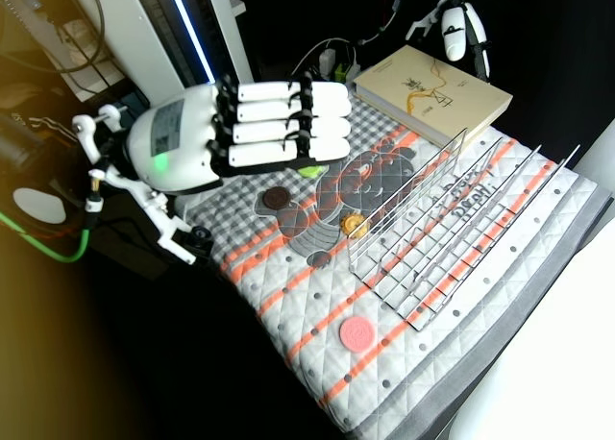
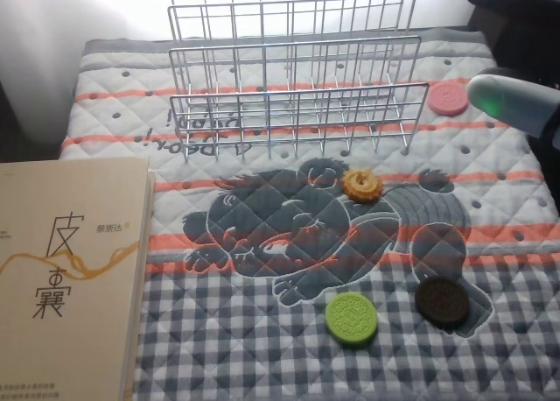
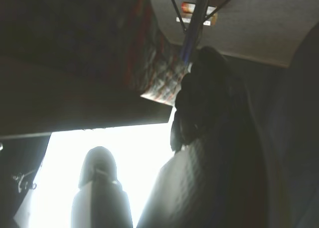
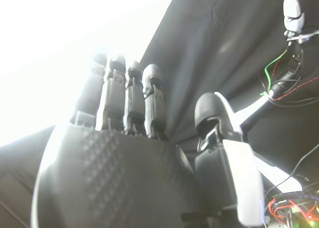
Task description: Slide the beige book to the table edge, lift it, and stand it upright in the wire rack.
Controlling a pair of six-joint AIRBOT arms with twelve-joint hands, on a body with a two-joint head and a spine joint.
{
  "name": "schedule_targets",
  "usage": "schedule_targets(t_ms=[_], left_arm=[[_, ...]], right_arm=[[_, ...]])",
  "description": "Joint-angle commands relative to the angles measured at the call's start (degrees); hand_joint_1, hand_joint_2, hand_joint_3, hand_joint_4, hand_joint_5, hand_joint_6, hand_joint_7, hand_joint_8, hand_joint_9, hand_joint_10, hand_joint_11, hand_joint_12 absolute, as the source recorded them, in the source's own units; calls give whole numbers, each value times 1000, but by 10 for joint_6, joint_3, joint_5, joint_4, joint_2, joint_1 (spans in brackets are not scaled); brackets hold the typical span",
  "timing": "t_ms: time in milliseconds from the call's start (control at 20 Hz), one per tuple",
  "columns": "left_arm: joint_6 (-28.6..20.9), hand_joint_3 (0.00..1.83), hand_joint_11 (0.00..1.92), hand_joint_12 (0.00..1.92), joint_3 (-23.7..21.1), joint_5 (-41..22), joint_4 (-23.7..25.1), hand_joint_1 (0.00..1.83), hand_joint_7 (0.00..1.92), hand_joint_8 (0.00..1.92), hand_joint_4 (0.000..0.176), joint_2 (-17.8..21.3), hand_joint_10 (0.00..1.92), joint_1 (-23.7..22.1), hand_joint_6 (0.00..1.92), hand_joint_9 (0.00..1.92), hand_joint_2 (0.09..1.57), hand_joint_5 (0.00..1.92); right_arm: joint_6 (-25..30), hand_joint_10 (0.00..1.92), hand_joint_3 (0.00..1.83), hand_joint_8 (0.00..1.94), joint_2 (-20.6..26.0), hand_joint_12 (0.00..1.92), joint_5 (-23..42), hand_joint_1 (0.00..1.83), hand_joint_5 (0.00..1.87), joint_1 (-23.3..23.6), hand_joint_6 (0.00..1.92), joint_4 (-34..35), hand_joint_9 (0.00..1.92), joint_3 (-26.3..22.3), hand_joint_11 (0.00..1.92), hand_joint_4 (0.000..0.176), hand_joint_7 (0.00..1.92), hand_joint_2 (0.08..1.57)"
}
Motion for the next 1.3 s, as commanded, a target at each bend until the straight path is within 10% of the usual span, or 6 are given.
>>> schedule_targets(t_ms=[0, 750, 900, 950, 1000, 1250], left_arm=[[-10, 0, 0, 921, 5, -46, -5, 215, 269, 5, 0, -2, 16, -3, 2, 295, 942, 193], [-19, 5, 0, 759, 21, -8, 40, 154, 298, 2, 0, -9, 0, -40, 10, 274, 1034, 407], [-23, 3, 78, 1038, 24, -16, 31, 608, 589, 16, 0, -14, 34, -40, 25, 512, 1179, 857], [-25, 9, 15, 1129, 24, -21, 26, 908, 620, 25, 53, -14, 22, -40, 932, 527, 1174, 859], [-25, 2, 27, 1179, 25, -23, 23, 1015, 705, 21, 5, -14, 24, -40, 1108, 591, 1175, 869], [-25, 1, 38, 1328, 28, -66, -29, 1109, 834, 12, 0, -14, 32, -36, 1252, 686, 1212, 795]], right_arm=[[-1, 3, 2, 5, 2, 5, 70, 295, 301, 5, 1, 18, 240, -1, 228, 0, 265, 1378], [-1, 9, 1, 6, 1, 21, 70, 278, 307, -5, 2, 27, 258, -1, 272, 0, 257, 1367], [-1, 6, 1, 5, 1, 22, 70, 243, 307, -7, 0, 28, 272, -2, 283, 0, 272, 1369], [-1, 5, 2, 4, 1, 21, 70, 242, 307, -8, 0, 29, 273, -2, 285, 0, 273, 1371], [-1, 5, 0, 3, 1, 21, 70, 258, 310, -8, 1, 29, 276, -2, 287, 0, 273, 1369], [-1, 0, 1, 1, 4, 15, 70, 259, 290, -12, 0, 31, 262, -5, 279, 0, 259, 1371]])
